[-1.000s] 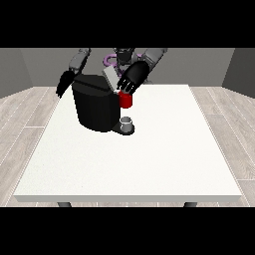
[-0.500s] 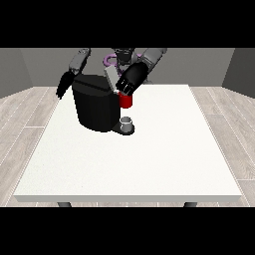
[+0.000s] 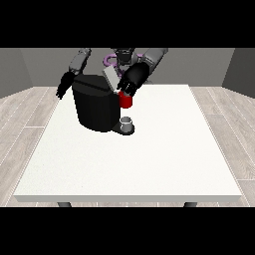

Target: Insert the coffee pod into the coffee machine and close the lid

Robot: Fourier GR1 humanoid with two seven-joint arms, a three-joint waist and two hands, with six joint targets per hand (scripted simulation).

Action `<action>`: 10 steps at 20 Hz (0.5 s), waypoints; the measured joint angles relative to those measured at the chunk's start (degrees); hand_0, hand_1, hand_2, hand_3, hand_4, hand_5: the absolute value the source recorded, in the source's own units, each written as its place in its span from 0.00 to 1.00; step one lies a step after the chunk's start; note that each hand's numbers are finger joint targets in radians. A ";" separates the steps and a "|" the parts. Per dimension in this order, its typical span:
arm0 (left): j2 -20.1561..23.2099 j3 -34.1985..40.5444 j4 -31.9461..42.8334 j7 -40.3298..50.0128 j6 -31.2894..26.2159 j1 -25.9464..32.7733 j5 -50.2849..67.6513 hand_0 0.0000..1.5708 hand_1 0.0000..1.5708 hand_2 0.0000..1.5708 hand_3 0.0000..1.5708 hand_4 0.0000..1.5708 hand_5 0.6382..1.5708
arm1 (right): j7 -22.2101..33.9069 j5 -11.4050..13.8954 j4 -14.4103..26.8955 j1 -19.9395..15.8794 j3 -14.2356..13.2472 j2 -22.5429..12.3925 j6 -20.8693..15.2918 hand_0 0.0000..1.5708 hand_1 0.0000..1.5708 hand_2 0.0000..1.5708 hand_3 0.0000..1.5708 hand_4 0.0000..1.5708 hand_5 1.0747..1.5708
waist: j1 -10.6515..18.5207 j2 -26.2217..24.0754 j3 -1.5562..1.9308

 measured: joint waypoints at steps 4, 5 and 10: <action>0.12 -0.94 -0.11 -1.40 1.15 0.51 -1.07 0.72 0.72 0.73 0.64 0.00 1.00 | 0.44 0.13 -0.22 0.10 0.14 0.03 -0.10 0.00 0.00 0.00 0.00 0.00 1.00 | -0.02 0.13 0.06; 0.66 -0.89 0.13 -2.04 1.55 0.85 -1.27 0.70 0.70 0.72 0.63 0.00 1.00 | 0.79 0.00 -0.86 0.29 0.29 -0.21 0.37 0.00 0.00 0.00 0.00 0.00 1.00 | -0.40 0.14 0.07; 1.44 -0.54 0.82 -2.86 2.82 0.38 -1.91 0.72 0.72 0.72 0.61 0.00 1.00 | 1.81 -0.14 -1.64 -0.61 0.00 -0.64 0.44 0.00 0.00 0.00 0.00 0.00 1.00 | -1.04 1.31 0.11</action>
